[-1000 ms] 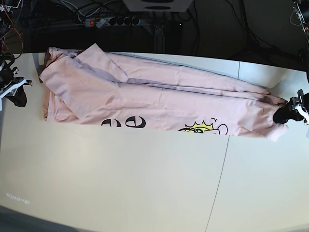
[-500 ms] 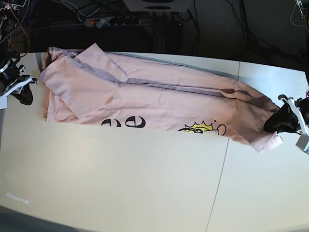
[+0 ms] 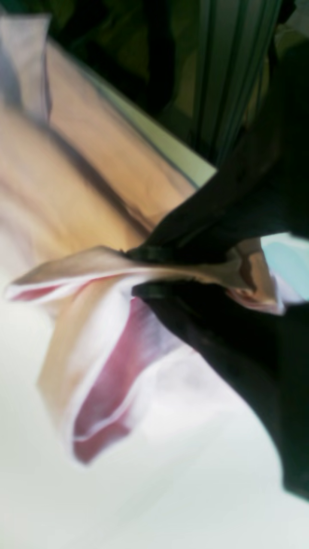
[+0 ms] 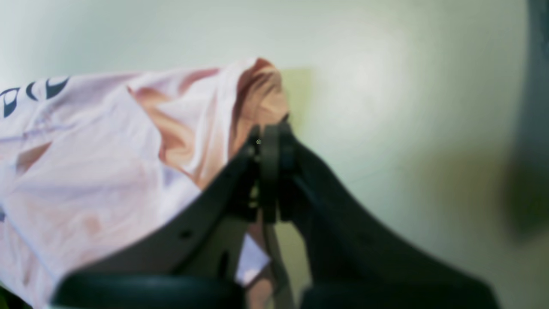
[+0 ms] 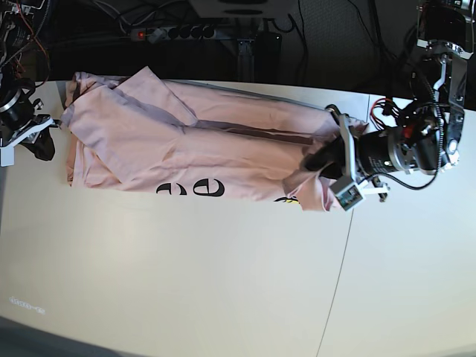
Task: Fold the T-shirt properly
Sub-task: 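Lift the strip end with the left gripper and fold it toward the middle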
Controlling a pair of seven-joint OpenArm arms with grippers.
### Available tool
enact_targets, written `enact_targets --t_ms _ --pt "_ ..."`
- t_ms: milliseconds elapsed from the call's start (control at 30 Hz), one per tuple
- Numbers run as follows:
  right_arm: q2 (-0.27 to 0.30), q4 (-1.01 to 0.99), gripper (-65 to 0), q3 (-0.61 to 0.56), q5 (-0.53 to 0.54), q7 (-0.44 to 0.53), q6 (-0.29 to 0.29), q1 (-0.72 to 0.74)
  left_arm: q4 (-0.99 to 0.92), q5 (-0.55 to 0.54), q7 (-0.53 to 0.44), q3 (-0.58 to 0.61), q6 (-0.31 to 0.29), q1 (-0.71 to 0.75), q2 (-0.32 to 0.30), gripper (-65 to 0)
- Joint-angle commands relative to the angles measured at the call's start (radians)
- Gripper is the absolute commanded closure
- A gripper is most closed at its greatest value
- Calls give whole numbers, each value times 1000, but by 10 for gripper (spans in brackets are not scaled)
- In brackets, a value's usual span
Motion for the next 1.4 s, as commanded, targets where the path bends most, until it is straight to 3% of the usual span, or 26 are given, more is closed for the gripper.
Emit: enact_targets --t_ms 0,133,300,733,767,867,933,1133,1267,1333,1367 --pt "21 14 0 11 13 22 64 5 15 0 -37 16 -5 -13 14 0" --pt "22 14 0 11 13 22 64 5 -14 101 -82 91 -5 -14 111 0" --pt "22 14 0 11 13 22 64 5 -143 142 -85 137 -5 -63 198 0" --pt "22 14 0 11 17 22 64 5 -200 114 -74 184 -5 -97 283 0" --pt "22 14 0 11 17 22 64 5 -200 120 -78 189 -5 -97 286 -30" --pt "22 14 0 11 24 22 64 5 -200 147 -101 196 -5 -96 286 -250" --pt "22 14 0 11 24 22 64 5 -200 143 -108 196 -5 -96 286 -342" --pt "22 14 0 11 24 22 64 5 -186 101 -107 192 -5 -104 286 -347" --pt "21 14 0 11 24 23 64 5 -153 70 -108 119 -5 -116 286 -345" --pt "22 14 0 11 24 23 64 5 -144 28 -107 62 -5 -116 286 -318" --pt "22 14 0 11 24 23 64 5 -144 10 -107 36 -5 -116 286 -270"
